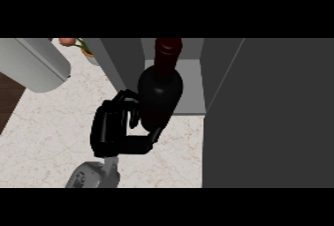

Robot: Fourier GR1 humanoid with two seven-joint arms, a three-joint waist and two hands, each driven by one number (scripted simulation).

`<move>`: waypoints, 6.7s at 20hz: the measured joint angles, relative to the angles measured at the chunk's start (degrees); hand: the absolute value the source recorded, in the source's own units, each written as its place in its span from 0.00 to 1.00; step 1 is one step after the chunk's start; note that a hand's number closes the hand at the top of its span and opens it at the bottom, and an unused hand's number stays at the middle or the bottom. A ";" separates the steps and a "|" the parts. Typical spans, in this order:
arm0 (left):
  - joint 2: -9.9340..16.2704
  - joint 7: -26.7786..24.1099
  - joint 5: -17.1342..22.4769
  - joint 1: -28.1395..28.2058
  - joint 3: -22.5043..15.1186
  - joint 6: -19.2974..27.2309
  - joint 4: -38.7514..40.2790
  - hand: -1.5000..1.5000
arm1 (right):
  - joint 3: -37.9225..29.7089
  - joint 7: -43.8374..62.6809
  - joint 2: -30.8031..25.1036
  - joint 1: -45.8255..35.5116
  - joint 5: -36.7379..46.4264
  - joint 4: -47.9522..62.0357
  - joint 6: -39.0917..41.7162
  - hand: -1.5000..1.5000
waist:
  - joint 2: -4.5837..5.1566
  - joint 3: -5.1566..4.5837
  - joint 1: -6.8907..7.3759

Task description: Pick up the wine, place it into the cabinet and close the cabinet

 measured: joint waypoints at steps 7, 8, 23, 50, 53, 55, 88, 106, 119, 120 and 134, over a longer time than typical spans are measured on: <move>-0.01 -0.78 -1.61 -7.74 -3.80 5.63 9.16 1.00 | 1.40 -1.64 1.02 -1.00 2.67 2.01 -0.36 0.00 | 0.03 0.01 -0.06; -0.01 -1.49 -1.32 -8.35 -4.49 6.47 10.58 1.00 | 1.11 -1.34 0.88 -0.65 1.95 1.36 -0.23 0.00 | 0.04 0.01 -0.08; 0.07 -13.43 9.05 -13.90 -8.04 10.75 28.76 1.00 | -0.58 -1.95 -0.19 -0.87 0.51 2.51 0.99 0.00 | 0.07 -0.02 -0.21; -0.02 -27.05 33.04 -29.41 -9.67 -0.26 56.71 1.00 | -0.37 -2.52 0.50 0.75 -0.52 2.43 1.69 0.00 | 0.23 -0.03 -0.93; -0.03 -27.42 35.51 -31.44 -10.19 -0.58 58.37 1.00 | -1.41 -2.39 -0.22 -0.56 -1.18 3.79 1.83 0.00 | 0.29 -0.02 -1.08; -0.03 -27.85 36.96 -33.22 -10.11 -1.52 60.64 1.00 | -0.58 -3.01 0.32 -0.08 -0.26 3.82 1.95 0.00 | 0.35 -0.03 -1.33; -0.16 -35.27 40.28 -42.86 -6.51 -5.93 78.09 0.00 | -0.38 -3.60 -0.28 -4.09 0.55 6.72 1.74 0.00 | 1.39 -0.59 -2.54; 1.39 -33.49 34.63 -32.39 -12.84 -1.25 57.10 0.00 | -1.05 -0.24 -0.86 -2.55 -0.11 2.43 0.40 0.00 | -0.21 -0.26 1.14; 17.29 -19.20 27.65 -9.98 -22.95 10.32 8.31 0.00 | 0.32 2.34 -0.31 -3.84 0.68 0.57 -1.42 0.00 | -0.53 0.04 1.79; 18.68 -18.29 27.00 -8.40 -23.06 11.08 5.04 0.00 | 0.34 2.67 -0.52 -4.12 0.59 0.29 -1.41 0.00 | -0.46 0.04 1.63; 28.36 -13.26 19.70 9.62 -22.75 19.30 -22.32 0.00 | 6.31 3.94 -6.99 -0.66 0.03 -2.38 9.36 1.00 | -0.27 0.03 1.06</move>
